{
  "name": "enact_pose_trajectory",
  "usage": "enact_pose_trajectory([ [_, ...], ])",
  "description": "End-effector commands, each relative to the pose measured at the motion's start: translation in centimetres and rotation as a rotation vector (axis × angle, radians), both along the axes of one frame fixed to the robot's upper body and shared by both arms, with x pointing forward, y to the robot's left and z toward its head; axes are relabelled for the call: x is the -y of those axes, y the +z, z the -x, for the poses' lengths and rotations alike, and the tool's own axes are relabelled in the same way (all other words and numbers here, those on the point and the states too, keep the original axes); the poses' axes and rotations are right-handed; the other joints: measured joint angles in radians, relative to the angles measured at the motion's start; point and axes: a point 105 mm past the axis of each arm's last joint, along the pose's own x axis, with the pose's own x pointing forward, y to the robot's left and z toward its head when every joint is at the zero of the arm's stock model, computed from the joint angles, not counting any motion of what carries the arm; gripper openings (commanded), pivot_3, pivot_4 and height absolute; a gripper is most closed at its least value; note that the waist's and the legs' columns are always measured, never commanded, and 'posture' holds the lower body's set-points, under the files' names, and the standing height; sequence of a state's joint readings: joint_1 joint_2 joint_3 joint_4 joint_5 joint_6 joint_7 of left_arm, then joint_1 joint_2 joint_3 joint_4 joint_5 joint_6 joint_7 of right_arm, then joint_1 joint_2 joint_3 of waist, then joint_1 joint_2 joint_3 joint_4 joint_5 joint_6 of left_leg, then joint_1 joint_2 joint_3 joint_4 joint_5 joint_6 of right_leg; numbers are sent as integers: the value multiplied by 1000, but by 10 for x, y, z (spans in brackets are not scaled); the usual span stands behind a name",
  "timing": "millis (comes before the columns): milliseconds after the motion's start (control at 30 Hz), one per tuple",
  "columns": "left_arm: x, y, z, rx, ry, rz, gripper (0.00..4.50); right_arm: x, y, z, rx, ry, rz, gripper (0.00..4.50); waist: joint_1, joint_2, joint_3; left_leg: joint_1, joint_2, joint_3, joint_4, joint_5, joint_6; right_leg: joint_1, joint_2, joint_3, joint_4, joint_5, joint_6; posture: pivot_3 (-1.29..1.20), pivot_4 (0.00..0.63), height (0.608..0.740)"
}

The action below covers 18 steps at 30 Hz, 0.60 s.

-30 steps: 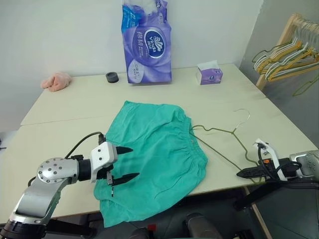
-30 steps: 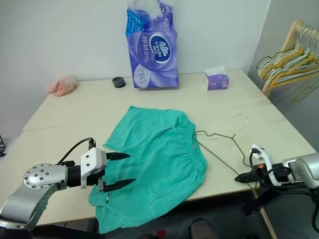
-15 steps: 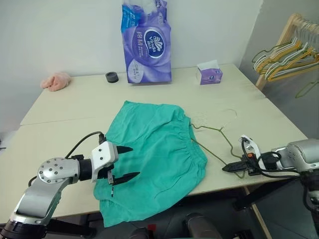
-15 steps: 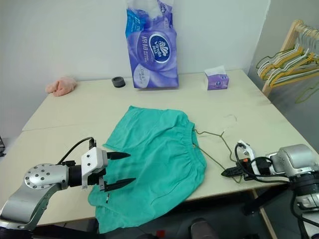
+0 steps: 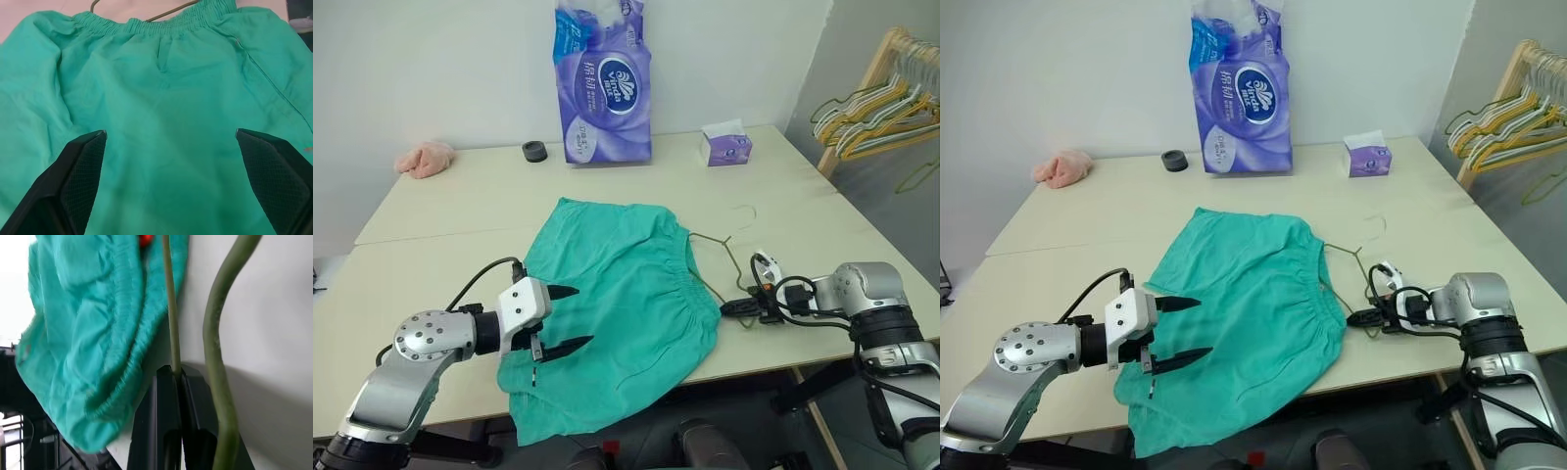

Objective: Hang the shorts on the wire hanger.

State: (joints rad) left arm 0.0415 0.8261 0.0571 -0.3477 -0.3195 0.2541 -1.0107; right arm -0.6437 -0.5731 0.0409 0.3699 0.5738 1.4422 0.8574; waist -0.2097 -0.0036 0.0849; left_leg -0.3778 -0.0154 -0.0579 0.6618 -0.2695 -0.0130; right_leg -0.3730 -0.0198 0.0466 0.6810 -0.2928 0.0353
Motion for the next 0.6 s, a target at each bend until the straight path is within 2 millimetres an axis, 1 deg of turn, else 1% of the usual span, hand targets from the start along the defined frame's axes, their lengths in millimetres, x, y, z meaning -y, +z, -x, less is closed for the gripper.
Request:
enact_pose_trajectory([
  [33, 1, 10, -5, 58, 18, 5, 4465, -5, 29, -6, 88, 13, -45, 0, 6, 0, 0, 0, 0, 0, 0, 0, 0, 0, 0, 0, 0, 0, 0, -209, 46, 740],
  [133, -3, 18, -19, 107, 84, 44, 4465, -5, 35, -5, 168, 42, -16, 0, 13, 0, 0, -1, 0, 0, 0, 0, 0, -1, 0, 0, 0, 0, -1, -217, 45, 740],
  [200, -13, 39, -43, 177, 210, 132, 4465, -6, 40, -11, 280, 55, 30, 0, 17, 0, 0, -2, 0, 0, 0, 0, 0, -1, 0, 0, -1, 0, 0, -222, 42, 740],
  [267, -19, 51, -54, 208, 266, 189, 4465, -7, 44, -15, 347, 52, 52, 0, 18, 0, 0, -2, 0, -2, 1, 0, 0, -1, 0, -2, 0, 0, 2, -226, 41, 740],
  [300, -19, 53, -55, 210, 272, 197, 4465, -8, 44, -16, 357, 51, 55, 0, 16, 0, 0, -2, 0, -2, 1, 0, 0, -1, 0, -2, 0, 0, 3, -226, 41, 740],
  [367, -19, 67, -62, 256, 269, 221, 4465, -16, 48, -14, 436, 94, 85, 0, 13, 0, 0, -2, 0, -1, 1, 0, 0, -1, 0, -2, 0, 1, 2, -236, 35, 740],
  [400, -21, 76, -66, 280, 274, 235, 4465, -19, 48, -12, 502, 147, 137, 0, 12, 0, 0, -2, 0, -1, 1, 0, 0, -1, 0, -1, 0, 1, 1, -239, 32, 740],
  [433, -23, 84, -69, 298, 275, 243, 4465, -22, 49, -10, 538, 180, 154, 0, 12, 0, 0, -2, 0, -1, 1, 0, 0, -1, 0, -1, 0, 1, 1, -242, 31, 740],
  [533, -30, 101, -78, 349, 272, 235, 4465, -28, 52, -6, 626, 255, 203, 0, 8, 0, 0, -4, 0, -1, 1, 0, 0, -3, 0, -2, 0, 2, 0, -244, 26, 740],
  [600, -35, 115, -86, 397, 257, 197, 4465, -33, 57, -4, 694, 315, 236, 0, 7, 0, 0, -4, 0, -2, 1, 0, 0, -3, 0, -2, 0, 2, 0, -244, 23, 740],
])
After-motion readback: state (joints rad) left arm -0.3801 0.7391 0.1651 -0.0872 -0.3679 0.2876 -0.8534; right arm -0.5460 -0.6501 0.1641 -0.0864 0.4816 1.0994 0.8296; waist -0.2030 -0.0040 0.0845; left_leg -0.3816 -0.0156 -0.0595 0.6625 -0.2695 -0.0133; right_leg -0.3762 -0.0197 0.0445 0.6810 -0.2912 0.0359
